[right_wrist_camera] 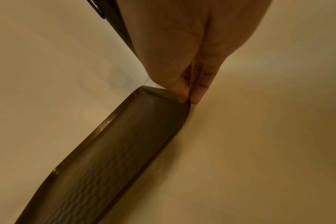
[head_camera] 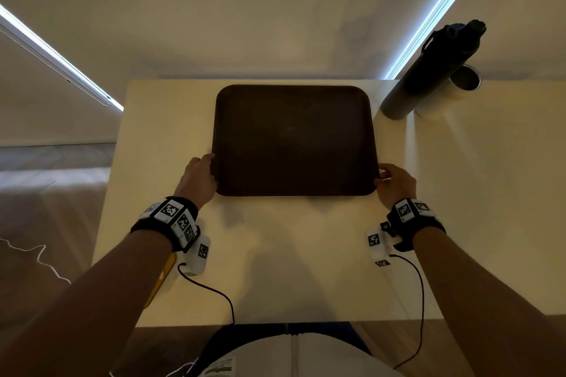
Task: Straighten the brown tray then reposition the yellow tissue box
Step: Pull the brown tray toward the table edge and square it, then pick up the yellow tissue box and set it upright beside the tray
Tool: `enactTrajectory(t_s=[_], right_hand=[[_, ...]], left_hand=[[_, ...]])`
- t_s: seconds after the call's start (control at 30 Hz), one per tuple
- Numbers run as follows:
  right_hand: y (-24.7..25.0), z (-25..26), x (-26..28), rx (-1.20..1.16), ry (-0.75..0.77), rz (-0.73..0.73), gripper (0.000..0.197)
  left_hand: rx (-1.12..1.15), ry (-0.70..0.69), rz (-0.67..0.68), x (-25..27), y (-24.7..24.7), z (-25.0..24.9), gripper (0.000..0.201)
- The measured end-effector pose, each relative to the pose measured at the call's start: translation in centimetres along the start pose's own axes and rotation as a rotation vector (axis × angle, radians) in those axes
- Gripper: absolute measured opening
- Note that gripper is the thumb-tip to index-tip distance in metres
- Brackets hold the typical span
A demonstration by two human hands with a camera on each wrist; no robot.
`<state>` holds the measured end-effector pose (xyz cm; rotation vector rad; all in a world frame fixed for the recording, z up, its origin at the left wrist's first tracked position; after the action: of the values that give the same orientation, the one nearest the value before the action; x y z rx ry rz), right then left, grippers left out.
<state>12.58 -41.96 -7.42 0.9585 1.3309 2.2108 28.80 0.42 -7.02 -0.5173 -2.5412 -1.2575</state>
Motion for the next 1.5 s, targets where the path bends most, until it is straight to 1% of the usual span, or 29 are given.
enactTrajectory(t_s=[0.2,0.27,0.37,0.43,0.5,0.6,0.67,0.73,0.8,0.83,0.93,1.07,1.13,1.23,1.33,1.5], right_hand=[[0.0,-0.1,0.0,0.025,0.026,0.017,0.038],[0.5,0.5,0.5,0.044,0.072,0.020,0.042],[1.5,3.0,1.9,0.164,0.278,0.017,0.050],[1.9,5.6,3.3,0.192,0.441,0.003,0.049],[1.8,8.7,4.9,0.169,0.606,-0.014,0.046],[0.0,13.4,7.7,0.183,0.858,0.047,0.042],[-1.8,16.4,10.2,0.169,0.969,0.144,0.039],[-3.8,19.3,13.2,0.144,1.058,0.236,0.037],[-5.9,21.8,16.4,0.153,1.122,0.346,0.038],[-7.0,23.0,17.9,0.164,1.138,0.403,0.038],[-10.2,25.7,21.6,0.177,1.127,0.524,0.038],[-13.7,27.4,25.0,0.201,1.020,0.643,0.043],[-14.9,27.5,25.8,0.159,0.919,0.667,0.043],[-16.1,27.4,26.7,-0.011,0.703,0.726,0.039],[-16.7,27.2,27.4,-0.112,0.584,0.700,0.032],[-17.2,27.1,27.7,-0.241,0.448,0.654,0.028]], left_hand=[[-0.028,0.044,0.029,0.2,0.0,-0.2,0.061],[-0.044,0.056,0.033,0.5,0.6,-0.7,0.058],[-0.016,0.005,-0.029,1.9,2.2,-2.2,0.052],[0.026,-0.075,-0.082,3.7,3.5,-3.3,0.048],[0.073,-0.161,-0.137,6.1,5.0,-3.7,0.044],[0.124,-0.214,-0.227,10.3,7.3,-2.2,0.039],[0.130,-0.185,-0.278,13.0,8.6,0.2,0.037],[0.126,-0.106,-0.300,15.5,9.6,3.4,0.037],[0.131,-0.021,-0.311,17.6,10.3,6.9,0.037],[0.132,-0.001,-0.321,18.5,10.6,8.5,0.037],[0.186,0.031,-0.320,20.4,11.1,12.6,0.032],[0.226,0.012,-0.265,21.7,11.1,16.5,0.030],[0.263,-0.003,-0.190,21.6,10.9,17.8,0.034],[0.320,-0.006,-0.034,20.9,10.5,19.0,0.041],[0.318,0.004,0.084,20.6,10.5,19.4,0.042],[0.321,0.023,0.102,20.9,10.6,19.5,0.043]])
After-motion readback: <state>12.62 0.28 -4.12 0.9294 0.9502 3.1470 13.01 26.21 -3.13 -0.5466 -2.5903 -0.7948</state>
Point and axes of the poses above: each hand's wrist, its own x-axis away from the middle knuckle, its own y-axis out of the back of the hand, z = x × y, the point moved 5 cm from there along -x, towards the middle knuckle, and after that the axes turned 11 degrees about x, right-handed, at the moved point
